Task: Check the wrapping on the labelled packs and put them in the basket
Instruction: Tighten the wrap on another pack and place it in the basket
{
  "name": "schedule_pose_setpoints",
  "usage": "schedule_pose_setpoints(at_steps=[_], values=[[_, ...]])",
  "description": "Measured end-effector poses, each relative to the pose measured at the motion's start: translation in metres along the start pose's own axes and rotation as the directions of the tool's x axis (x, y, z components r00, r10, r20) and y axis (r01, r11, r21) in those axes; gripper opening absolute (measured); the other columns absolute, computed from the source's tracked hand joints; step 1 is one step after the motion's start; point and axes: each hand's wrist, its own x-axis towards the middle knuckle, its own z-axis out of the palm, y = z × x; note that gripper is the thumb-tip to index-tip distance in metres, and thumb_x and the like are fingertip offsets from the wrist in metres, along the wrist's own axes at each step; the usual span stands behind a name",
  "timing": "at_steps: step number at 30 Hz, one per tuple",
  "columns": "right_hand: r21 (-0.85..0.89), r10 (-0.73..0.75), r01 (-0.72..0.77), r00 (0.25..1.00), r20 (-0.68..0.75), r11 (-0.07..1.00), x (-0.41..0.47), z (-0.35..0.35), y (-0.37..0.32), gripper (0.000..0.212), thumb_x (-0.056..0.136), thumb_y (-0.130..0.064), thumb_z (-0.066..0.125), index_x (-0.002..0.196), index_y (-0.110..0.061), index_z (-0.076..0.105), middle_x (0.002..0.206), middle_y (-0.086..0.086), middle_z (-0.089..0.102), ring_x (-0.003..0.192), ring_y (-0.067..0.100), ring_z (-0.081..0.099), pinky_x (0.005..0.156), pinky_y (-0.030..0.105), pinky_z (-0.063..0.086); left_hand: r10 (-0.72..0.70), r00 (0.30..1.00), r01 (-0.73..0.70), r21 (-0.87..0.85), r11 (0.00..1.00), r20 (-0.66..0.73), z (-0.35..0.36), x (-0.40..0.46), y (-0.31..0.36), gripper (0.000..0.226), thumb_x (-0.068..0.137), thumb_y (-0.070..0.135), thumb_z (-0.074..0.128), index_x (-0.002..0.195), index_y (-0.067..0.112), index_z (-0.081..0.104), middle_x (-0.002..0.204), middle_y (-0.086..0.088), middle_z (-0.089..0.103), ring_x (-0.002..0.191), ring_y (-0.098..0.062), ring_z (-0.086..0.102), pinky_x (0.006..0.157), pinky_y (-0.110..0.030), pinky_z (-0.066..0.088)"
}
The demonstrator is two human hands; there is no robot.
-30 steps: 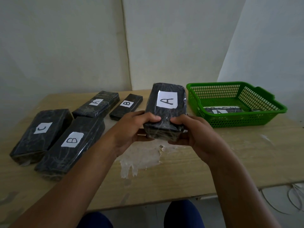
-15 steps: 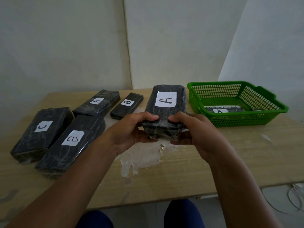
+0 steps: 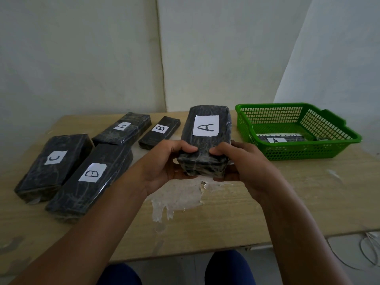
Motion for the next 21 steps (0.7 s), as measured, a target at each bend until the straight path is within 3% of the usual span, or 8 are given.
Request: schedule_pose_setpoints(at_steps=[2,4,7,11,13,15,18,21], values=[[-0.034,-0.015,0.015,1.0,-0.003,0.999,0.0,0.001,0.0,0.04,0.082,-0.032,0.083,0.115,-0.011,0.074,0.106,0.011,0.079,0.093,0.031,0.079,0.075,0.04,0.065,0.009,1.0,-0.009,-0.007,1.0,-0.014,0.0,0.0,-0.004,0.023,0.066,0.019,0.079,0.087,0.01,0.079,0.107,-0.016,0.072,0.092,-0.027,0.072,0.073,-0.039,0.064],[-0.064,-0.049,0.05,0.999,0.007,0.997,-0.002,0.002,0.0,0.053,0.082,-0.051,0.08,0.122,-0.018,0.073,0.108,0.005,0.08,0.096,0.025,0.079,0.076,0.038,0.066,0.042,0.998,-0.044,-0.044,0.998,-0.044,0.001,0.0,-0.007,0.039,0.07,0.023,0.078,0.107,0.01,0.08,0.121,-0.02,0.073,0.098,-0.028,0.073,0.073,-0.039,0.063],[-0.067,-0.126,0.13,0.99,0.061,0.989,-0.006,0.001,0.002,0.089,0.07,-0.081,0.064,0.141,-0.029,0.064,0.12,0.001,0.078,0.105,0.021,0.077,0.081,0.034,0.064,0.081,0.995,-0.088,-0.14,0.986,-0.057,0.003,-0.001,-0.006,0.057,0.079,0.029,0.074,0.133,0.012,0.069,0.14,-0.025,0.064,0.115,-0.04,0.07,0.078,-0.045,0.063],[-0.049,-0.295,0.296,0.955,0.028,0.954,-0.011,-0.001,0.001,0.082,0.074,-0.065,0.073,0.15,-0.042,0.055,0.125,-0.002,0.075,0.113,0.021,0.075,0.095,0.047,0.063,0.066,0.998,-0.068,-0.168,0.983,-0.015,0.01,-0.004,-0.001,0.058,0.088,0.038,0.059,0.139,0.01,0.062,0.13,-0.026,0.07,0.118,-0.049,0.068,0.087,-0.052,0.064],[-0.106,-0.381,0.376,0.924,-0.034,0.92,-0.011,-0.001,0.001,0.072,0.077,-0.058,0.075,0.145,-0.038,0.061,0.117,-0.005,0.078,0.107,0.024,0.076,0.089,0.055,0.064,0.075,0.997,-0.074,-0.081,0.994,-0.002,0.013,-0.006,0.0,0.047,0.099,0.04,0.049,0.137,0.016,0.064,0.124,-0.021,0.074,0.118,-0.047,0.069,0.091,-0.052,0.062],[-0.13,-0.432,0.419,0.896,-0.099,0.899,-0.011,-0.003,0.0,0.066,0.076,-0.058,0.076,0.138,-0.034,0.069,0.116,-0.006,0.079,0.101,0.02,0.078,0.083,0.053,0.066,0.112,0.993,-0.109,0.077,0.991,-0.032,0.015,-0.005,0.0,0.045,0.104,0.044,0.047,0.142,0.023,0.06,0.124,-0.014,0.076,0.123,-0.042,0.067,0.096,-0.053,0.06],[-0.235,-0.471,0.432,0.869,-0.149,0.871,-0.013,-0.009,-0.003,0.059,0.073,-0.062,0.075,0.125,-0.034,0.076,0.105,-0.006,0.079,0.091,0.016,0.077,0.072,0.046,0.067,0.25,0.963,-0.215,0.274,0.937,-0.1,0.015,-0.003,0.002,0.056,0.106,0.031,0.055,0.156,0.047,0.037,0.121,0.0,0.076,0.118,-0.026,0.07,0.099,-0.052,0.058],[-0.29,-0.499,0.446,0.855,-0.142,0.847,-0.011,-0.014,-0.002,0.064,0.07,-0.068,0.072,0.124,-0.033,0.076,0.105,-0.009,0.078,0.094,0.009,0.076,0.072,0.038,0.068,0.295,0.955,-0.258,0.398,0.88,-0.035,0.016,-0.004,0.006,0.048,0.11,0.022,0.048,0.143,0.058,0.051,0.118,0.012,0.077,0.109,-0.015,0.075,0.097,-0.048,0.06]])
